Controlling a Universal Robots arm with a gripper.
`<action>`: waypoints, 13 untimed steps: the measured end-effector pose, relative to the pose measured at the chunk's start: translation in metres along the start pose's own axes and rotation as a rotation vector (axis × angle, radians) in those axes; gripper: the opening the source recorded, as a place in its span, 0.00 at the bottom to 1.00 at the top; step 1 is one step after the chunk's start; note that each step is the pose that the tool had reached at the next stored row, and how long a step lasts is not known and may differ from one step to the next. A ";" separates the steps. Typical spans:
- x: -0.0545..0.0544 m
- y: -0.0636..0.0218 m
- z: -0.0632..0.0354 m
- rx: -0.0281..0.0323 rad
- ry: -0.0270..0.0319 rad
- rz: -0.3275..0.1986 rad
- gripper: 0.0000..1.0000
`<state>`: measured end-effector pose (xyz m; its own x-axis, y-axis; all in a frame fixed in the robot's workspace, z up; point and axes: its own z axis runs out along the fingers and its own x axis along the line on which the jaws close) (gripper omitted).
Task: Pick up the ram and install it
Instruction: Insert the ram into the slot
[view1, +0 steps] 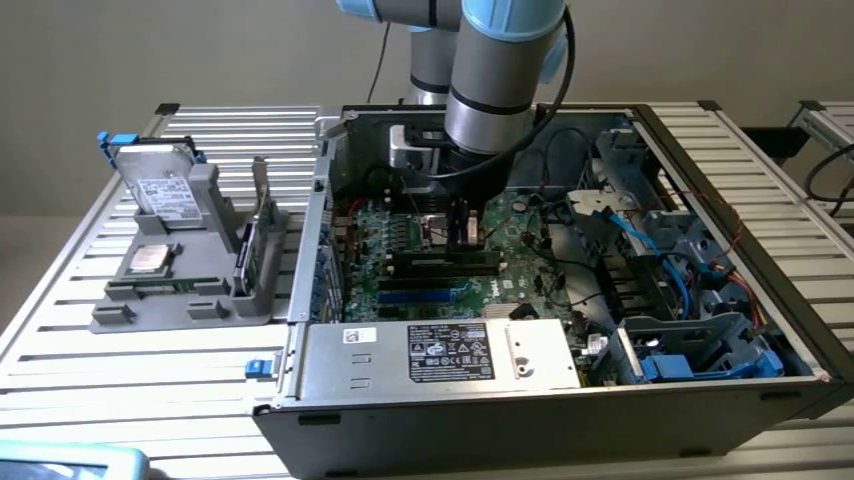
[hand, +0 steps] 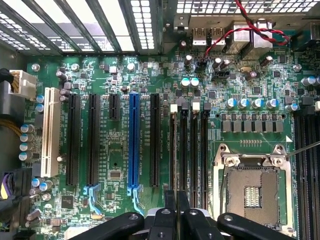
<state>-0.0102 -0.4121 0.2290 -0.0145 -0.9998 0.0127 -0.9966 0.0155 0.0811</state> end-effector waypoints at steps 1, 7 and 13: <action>0.000 0.0000 0.0001 0.0000 -0.0001 0.000 0.13; 0.000 0.0000 0.0003 0.0000 -0.0014 0.007 0.13; 0.000 0.0003 0.0003 -0.0002 -0.0039 0.015 0.13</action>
<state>-0.0105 -0.4121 0.2287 -0.0295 -0.9995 0.0100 -0.9962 0.0302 0.0811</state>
